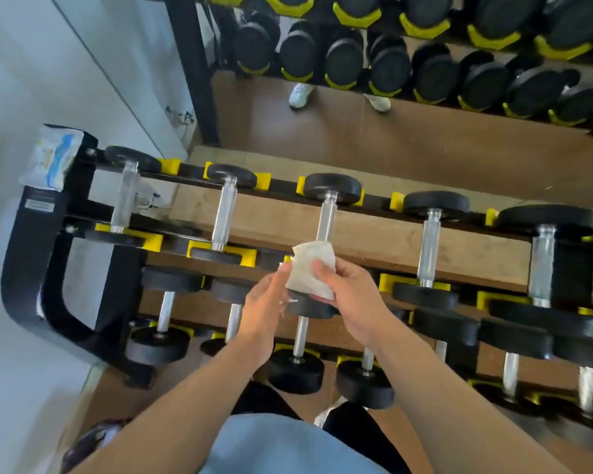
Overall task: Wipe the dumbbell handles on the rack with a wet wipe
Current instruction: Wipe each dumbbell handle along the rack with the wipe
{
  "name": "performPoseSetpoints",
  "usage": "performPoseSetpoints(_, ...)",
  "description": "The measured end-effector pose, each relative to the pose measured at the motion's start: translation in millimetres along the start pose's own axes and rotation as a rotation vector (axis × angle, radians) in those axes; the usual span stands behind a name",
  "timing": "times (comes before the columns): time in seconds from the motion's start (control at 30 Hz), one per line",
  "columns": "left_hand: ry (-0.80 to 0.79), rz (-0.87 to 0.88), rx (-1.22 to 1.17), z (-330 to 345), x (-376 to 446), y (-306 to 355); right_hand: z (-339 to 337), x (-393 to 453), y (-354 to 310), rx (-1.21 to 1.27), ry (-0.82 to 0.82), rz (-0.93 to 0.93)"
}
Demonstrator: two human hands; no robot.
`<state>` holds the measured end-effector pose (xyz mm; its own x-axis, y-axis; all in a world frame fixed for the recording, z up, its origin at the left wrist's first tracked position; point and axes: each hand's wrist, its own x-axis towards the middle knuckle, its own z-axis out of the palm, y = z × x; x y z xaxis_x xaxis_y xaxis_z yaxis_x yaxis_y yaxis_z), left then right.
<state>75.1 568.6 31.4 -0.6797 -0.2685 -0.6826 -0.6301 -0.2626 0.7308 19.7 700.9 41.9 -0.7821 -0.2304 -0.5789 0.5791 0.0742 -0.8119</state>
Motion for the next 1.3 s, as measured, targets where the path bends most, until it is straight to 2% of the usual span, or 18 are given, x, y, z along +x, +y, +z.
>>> performPoseSetpoints(0.07, -0.021, 0.014, -0.036, 22.2, -12.8, -5.6, -22.3, -6.8, 2.7, -0.055, -0.004, -0.026)
performPoseSetpoints(0.17, 0.032, 0.005, -0.087, 50.7, -28.3, -17.7, -52.7, -18.3, 3.9, -0.128, 0.000, -0.036)
performPoseSetpoints(0.4, 0.014, 0.003, -0.147, 76.7, -50.5, -33.2, -102.5, -28.5, 11.2, 0.040, -0.021, 0.084)
performPoseSetpoints(0.43, 0.018, -0.019, -0.167, 75.9, -50.0, -32.2, -107.8, -30.0, 11.5, -0.041, -0.015, 0.033)
performPoseSetpoints(0.5, 0.019, -0.105, -0.280, 72.5, -45.3, -29.7, -118.5, -35.7, 10.3, -0.423, -0.032, -0.215)
performPoseSetpoints(0.6, -0.030, -0.267, -0.464, 66.8, -37.5, -20.3, -126.7, -34.8, 9.0, -1.123, -0.157, -0.797)
performPoseSetpoints(0.67, -0.127, -0.344, -0.486, 62.6, -32.4, -15.5, -121.9, -24.1, 11.0, -1.244, -0.252, -1.011)
performPoseSetpoints(0.77, -0.258, -0.401, -0.432, 57.3, -21.2, -10.0, -108.1, -13.0, 11.1, -1.089, -0.297, -1.060)
performPoseSetpoints(0.8, -0.261, -0.407, -0.421, 56.8, -15.6, -7.8, -101.8, -11.7, 8.5, -1.018, -0.287, -1.022)
performPoseSetpoints(0.87, -0.142, -0.375, -0.388, 56.5, -1.5, -4.9, -84.7, -10.8, -2.9, -0.844, -0.238, -0.758)
performPoseSetpoints(1.0, 0.391, -0.069, -0.191, 51.2, 32.6, -4.7, -49.2, 22.4, -31.6, -0.384, 0.160, -0.060)
performPoseSetpoints(1.03, 0.474, -0.015, -0.167, 50.4, 41.1, -4.0, -43.3, 35.3, -40.1, -0.319, 0.232, 0.043)
performPoseSetpoints(1.07, 0.525, -0.005, -0.146, 50.6, 50.3, -2.9, -37.8, 47.1, -48.3, -0.346, 0.267, 0.049)
performPoseSetpoints(1.13, 0.587, -0.061, -0.109, 55.5, 70.6, 1.1, -30.3, 72.0, -58.9, -0.598, 0.296, -0.198)
performPoseSetpoints(1.2, 0.625, -0.127, -0.099, 63.5, 92.2, 2.4, -24.5, 96.3, -69.4, -0.905, 0.245, -0.509)
performPoseSetpoints(1.3, 0.705, -0.209, -0.106, 73.1, 115.8, -9.4, -24.5, 142.1, -72.5, -1.390, -0.067, -0.953)
